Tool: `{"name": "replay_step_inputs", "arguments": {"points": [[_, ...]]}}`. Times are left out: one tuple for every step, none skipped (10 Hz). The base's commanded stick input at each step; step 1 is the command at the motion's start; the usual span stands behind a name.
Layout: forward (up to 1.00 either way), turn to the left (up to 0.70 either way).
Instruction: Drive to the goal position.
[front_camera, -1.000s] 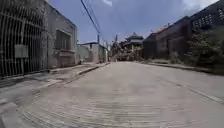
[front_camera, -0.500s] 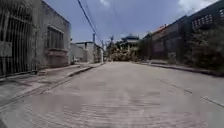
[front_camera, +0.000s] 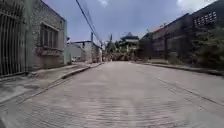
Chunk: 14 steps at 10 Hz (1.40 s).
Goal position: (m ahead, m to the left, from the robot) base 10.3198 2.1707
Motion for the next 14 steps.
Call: {"name": "replay_step_inputs", "arguments": {"points": [[1.00, 0.00], [1.00, -0.02], [1.00, -0.14], [1.00, -0.37], [1.00, -0.38], [1.00, -0.32], [1.00, 0.00], [1.00, 0.00], [1.00, 0.00], [1.00, 0.00], [1.00, 0.00], [1.00, 0.00], [1.00, 0.00], [1.00, 0.00]]}}
